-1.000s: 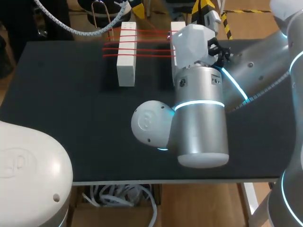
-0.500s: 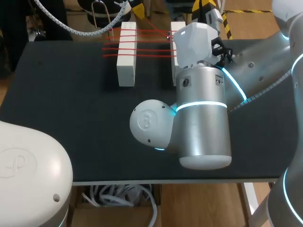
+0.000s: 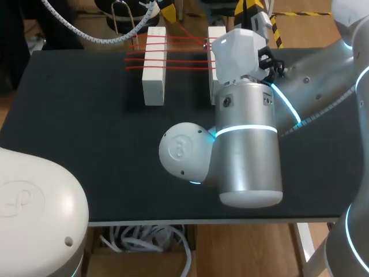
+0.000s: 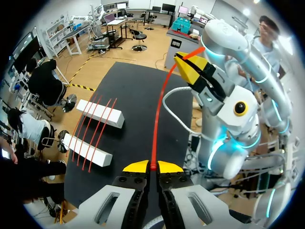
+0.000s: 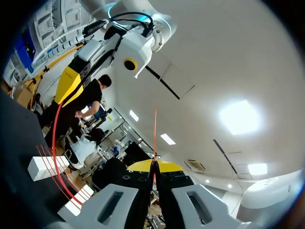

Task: Grab the tape and strap the tape.

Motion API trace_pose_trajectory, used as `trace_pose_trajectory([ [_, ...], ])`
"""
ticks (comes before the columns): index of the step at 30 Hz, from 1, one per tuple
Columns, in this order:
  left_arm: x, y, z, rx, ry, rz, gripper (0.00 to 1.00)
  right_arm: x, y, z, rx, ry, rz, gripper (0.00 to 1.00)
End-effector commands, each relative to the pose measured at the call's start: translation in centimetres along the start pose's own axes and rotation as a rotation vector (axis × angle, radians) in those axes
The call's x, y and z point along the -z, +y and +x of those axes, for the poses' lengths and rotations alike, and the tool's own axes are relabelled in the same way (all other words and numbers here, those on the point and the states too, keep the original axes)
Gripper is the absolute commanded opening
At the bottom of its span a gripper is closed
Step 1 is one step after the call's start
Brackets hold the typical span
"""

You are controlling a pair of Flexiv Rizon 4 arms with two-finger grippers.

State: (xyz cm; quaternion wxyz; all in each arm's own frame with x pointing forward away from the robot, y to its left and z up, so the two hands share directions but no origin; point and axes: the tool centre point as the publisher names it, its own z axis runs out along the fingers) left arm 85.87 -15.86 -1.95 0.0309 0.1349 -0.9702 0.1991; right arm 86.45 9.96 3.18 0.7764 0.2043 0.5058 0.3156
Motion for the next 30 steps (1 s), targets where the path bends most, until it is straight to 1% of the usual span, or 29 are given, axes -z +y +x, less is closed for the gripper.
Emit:
trace_pose_trajectory([
  [1, 0.0, 0.0, 0.0, 0.0, 0.0, -0.002, 0.0, 1.9, 0.4, 0.1, 0.003, -0.082, 0.04, 0.0],
  [17, 0.0, 0.0, 0.0, 0.0, 0.0, -0.002, 0.0, 1.9, 0.4, 0.1, 0.003, -0.082, 0.04, 0.0],
  [20, 0.0, 0.0, 0.0, 0.0, 0.0, -0.002, 0.0, 1.6, -0.2, -0.1, 0.047, -0.104, 0.037, 0.0],
  [25, 0.0, 0.0, 0.0, 0.0, 0.0, -0.002, 0.0, 1.0, -0.9, -0.8, 0.155, -0.148, -0.019, 0.0],
  [30, 0.0, 0.0, 0.0, 0.0, 0.0, -0.002, 0.0, 0.5, -1.7, -1.2, 0.292, -0.137, -0.041, 0.0],
])
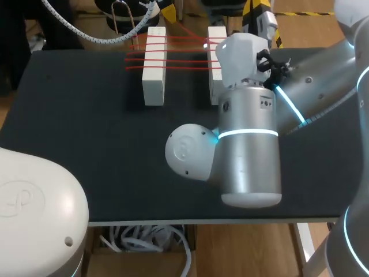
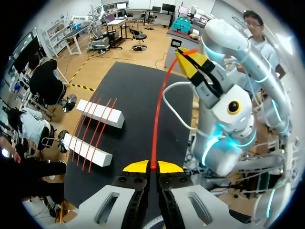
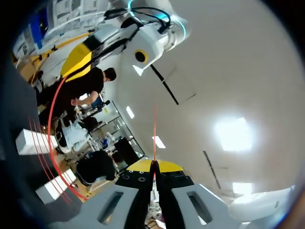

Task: Grab the tape and strap the tape.

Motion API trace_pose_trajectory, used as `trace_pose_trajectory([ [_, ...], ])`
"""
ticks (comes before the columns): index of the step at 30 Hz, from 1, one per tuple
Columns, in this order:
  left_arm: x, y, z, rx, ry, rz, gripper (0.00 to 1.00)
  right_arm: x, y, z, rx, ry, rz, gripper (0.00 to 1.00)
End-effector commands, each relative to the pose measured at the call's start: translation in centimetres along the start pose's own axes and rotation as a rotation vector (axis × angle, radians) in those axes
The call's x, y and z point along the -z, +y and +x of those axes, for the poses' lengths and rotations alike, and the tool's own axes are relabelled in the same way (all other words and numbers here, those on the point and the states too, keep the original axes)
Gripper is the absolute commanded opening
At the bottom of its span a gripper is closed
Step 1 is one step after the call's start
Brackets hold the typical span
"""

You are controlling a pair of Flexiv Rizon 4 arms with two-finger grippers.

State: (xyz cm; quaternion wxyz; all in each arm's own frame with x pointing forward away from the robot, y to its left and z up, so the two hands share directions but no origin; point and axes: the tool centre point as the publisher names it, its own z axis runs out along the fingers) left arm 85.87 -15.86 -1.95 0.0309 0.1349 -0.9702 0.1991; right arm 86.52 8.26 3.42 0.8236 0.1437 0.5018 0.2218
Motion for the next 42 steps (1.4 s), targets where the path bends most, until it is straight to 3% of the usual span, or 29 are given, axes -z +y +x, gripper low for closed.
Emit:
trace_pose_trajectory([
  [1, 0.0, 0.0, 0.0, 0.0, 0.0, -0.002, 0.0, 0.7, -0.6, 0.1, 0.085, -0.074, -0.014, 0.0],
  [7, 0.0, 0.0, 0.0, 0.0, 0.0, -0.002, 0.0, 0.7, -0.8, -0.1, 0.21, -0.041, -0.037, 0.0],
  [18, 0.0, 0.0, 0.0, 0.0, 0.0, -0.002, 0.0, 1.5, 0.0, -0.5, 0.328, 0.012, -0.083, 0.0],
  [42, 0.0, 0.0, 0.0, 0.0, 0.0, -0.002, 0.0, 2.1, 2.3, -2.3, 0.556, 0.028, -0.153, 0.0],
])
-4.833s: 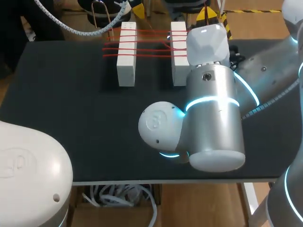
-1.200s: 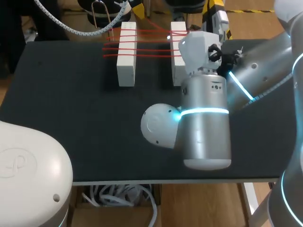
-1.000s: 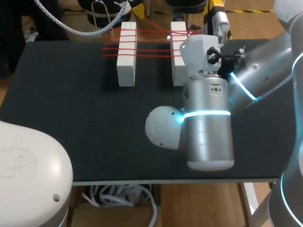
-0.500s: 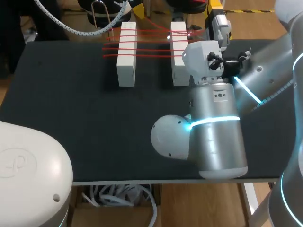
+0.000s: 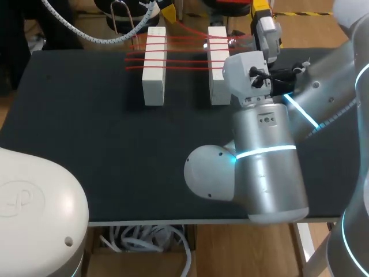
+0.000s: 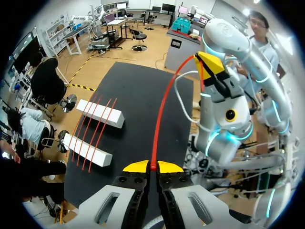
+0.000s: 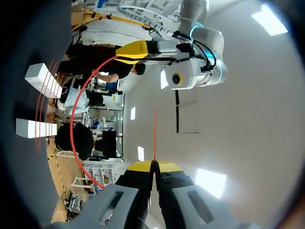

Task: Grab the tape and strap the tape.

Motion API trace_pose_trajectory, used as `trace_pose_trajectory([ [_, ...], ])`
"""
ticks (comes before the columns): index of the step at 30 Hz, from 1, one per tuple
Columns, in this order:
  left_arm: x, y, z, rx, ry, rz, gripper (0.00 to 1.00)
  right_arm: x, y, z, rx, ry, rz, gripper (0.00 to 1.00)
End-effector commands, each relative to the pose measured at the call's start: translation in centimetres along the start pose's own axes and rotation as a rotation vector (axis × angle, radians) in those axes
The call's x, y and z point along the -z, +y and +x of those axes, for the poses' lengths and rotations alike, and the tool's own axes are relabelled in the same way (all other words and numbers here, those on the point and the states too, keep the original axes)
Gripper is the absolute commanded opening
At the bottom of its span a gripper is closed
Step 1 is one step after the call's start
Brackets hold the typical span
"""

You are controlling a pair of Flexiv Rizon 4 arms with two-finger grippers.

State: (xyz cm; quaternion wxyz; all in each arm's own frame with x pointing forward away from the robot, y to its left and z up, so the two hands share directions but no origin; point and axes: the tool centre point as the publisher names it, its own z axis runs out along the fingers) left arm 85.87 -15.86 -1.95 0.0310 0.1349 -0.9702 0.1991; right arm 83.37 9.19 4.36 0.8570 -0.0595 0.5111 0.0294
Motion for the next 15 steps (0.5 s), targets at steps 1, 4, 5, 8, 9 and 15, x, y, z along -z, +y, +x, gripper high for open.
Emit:
trace_pose_trajectory([
  [1, 0.0, 0.0, 0.0, 0.0, 0.0, -0.002, 0.0, -0.3, -0.1, -0.9, 0.019, 0.009, -0.011, 0.0],
  [4, 0.0, 0.0, 0.0, 0.0, 0.0, -0.002, 0.0, -0.3, 0.0, -1.3, 0.031, 0.015, -0.018, 0.0],
  [5, 0.0, 0.0, 0.0, 0.0, 0.0, -0.002, 0.0, -0.3, 0.0, -1.4, 0.033, 0.015, -0.02, 0.0],
  [8, 0.0, 0.0, 0.0, 0.0, 0.0, -0.002, 0.0, -0.3, 0.2, -2.0, 0.055, 0.02, -0.036, 0.0],
  [9, 0.0, 0.0, 0.0, 0.0, 0.0, -0.002, 0.0, -0.3, 0.3, -2.1, 0.068, 0.018, -0.045, 0.0],
  [15, 0.0, 0.0, 0.0, 0.0, 0.0, -0.002, 0.0, -0.3, 0.6, -2.5, 0.163, 0.005, -0.079, 0.0],
])
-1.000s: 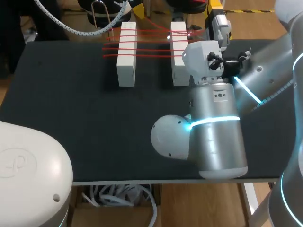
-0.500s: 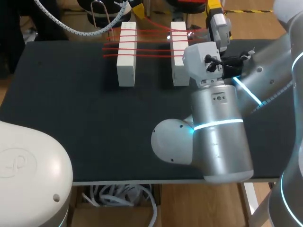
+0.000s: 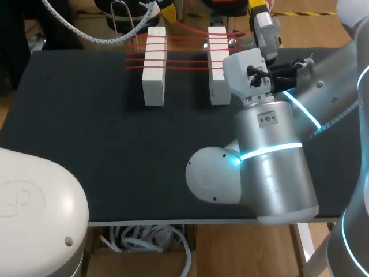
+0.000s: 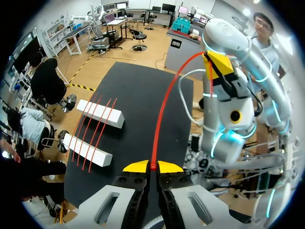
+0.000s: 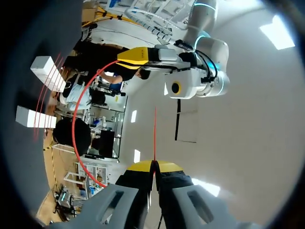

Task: Grab the tape and strap the tape.

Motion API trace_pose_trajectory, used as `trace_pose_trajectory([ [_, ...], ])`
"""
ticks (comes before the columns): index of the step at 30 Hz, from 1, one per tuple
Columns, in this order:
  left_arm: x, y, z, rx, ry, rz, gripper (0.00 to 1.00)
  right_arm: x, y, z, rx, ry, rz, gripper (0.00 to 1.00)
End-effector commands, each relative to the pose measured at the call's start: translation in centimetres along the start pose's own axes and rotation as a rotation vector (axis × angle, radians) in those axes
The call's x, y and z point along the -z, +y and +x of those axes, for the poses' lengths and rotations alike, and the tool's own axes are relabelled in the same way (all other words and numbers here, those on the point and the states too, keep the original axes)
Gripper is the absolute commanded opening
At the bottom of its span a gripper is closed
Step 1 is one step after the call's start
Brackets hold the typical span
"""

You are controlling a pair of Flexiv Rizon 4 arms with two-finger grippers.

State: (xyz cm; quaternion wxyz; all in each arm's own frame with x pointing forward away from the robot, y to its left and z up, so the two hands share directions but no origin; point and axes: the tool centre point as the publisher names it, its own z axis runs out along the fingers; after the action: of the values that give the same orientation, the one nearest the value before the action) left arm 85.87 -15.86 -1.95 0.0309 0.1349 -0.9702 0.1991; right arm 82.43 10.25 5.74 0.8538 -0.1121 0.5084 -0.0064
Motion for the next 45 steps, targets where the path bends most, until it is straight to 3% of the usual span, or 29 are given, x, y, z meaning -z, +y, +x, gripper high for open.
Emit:
trace_pose_trajectory([
  [1, 0.0, 0.0, 0.0, 0.0, 0.0, -0.002, 0.0, -0.3, -0.6, -0.8, 0.058, 0.001, -0.023, 0.0],
  [45, 0.0, 0.0, 0.0, 0.0, 0.0, -0.002, 0.0, -1.8, 5.8, 1.8, 0.224, 0.038, -0.061, 0.0],
])
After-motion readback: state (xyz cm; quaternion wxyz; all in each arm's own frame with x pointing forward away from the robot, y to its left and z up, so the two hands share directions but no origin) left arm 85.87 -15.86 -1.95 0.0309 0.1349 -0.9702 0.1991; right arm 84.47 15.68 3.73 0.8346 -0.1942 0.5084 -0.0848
